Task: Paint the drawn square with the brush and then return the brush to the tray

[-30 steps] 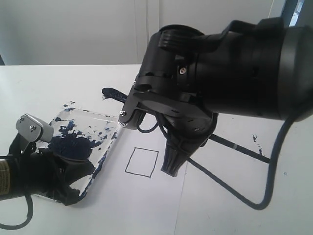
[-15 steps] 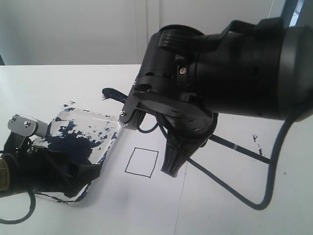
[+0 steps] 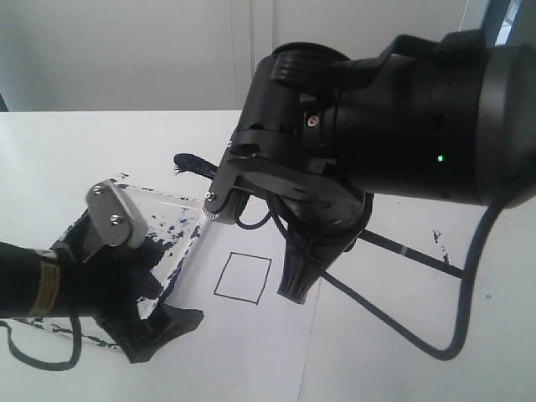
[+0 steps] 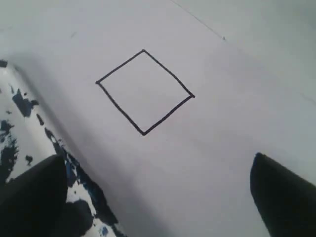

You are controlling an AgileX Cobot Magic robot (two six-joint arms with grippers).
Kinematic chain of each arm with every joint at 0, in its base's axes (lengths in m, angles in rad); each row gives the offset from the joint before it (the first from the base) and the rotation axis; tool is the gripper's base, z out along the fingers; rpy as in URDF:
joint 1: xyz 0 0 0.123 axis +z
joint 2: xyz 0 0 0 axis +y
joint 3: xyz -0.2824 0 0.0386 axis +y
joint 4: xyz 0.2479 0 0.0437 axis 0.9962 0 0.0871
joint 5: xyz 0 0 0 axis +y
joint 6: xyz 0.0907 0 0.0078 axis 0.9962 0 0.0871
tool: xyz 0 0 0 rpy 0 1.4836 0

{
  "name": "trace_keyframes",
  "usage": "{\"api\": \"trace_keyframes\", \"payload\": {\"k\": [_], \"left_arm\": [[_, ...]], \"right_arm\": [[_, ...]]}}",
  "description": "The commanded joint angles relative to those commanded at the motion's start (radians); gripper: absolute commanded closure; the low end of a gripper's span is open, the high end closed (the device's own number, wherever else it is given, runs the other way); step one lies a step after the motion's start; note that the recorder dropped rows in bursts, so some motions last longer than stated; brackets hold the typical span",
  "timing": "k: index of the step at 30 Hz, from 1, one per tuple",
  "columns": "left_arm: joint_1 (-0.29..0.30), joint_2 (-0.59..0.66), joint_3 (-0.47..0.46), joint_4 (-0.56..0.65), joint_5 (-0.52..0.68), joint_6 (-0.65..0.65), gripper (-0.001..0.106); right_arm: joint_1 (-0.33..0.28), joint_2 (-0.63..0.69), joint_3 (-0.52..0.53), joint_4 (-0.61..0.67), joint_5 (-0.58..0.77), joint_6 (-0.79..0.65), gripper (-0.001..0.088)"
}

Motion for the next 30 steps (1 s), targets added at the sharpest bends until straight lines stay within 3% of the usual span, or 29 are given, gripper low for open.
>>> {"api": "trace_keyframes", "payload": {"k": [3,7,13,23,30], "left_arm": [[-0.072,0.007,-0.029,0.008,0.091,0.000,0.004],[-0.114,0.048,-0.049,0.038,0.108,-0.003,0.004],[-0.118,0.135,-0.056,0.050,0.173,-0.034,0.004],[-0.118,0.220,-0.088,0.077,0.152,-0.057,0.004],[-0.118,0.228,-0.091,0.162,0.134,-0.181,0.004]], "right_arm": [[0.000,0.001,0.000,0.002,0.000,-0.005,0.0868],[-0.001,0.009,0.000,0.002,0.000,-0.030,0.0868],[-0.021,0.046,0.014,-0.003,0.000,-0.042,0.0868],[-0.041,0.124,0.089,-0.053,0.000,-0.050,0.0868],[-0.041,0.173,0.090,-0.102,0.000,-0.070,0.0868]]}}
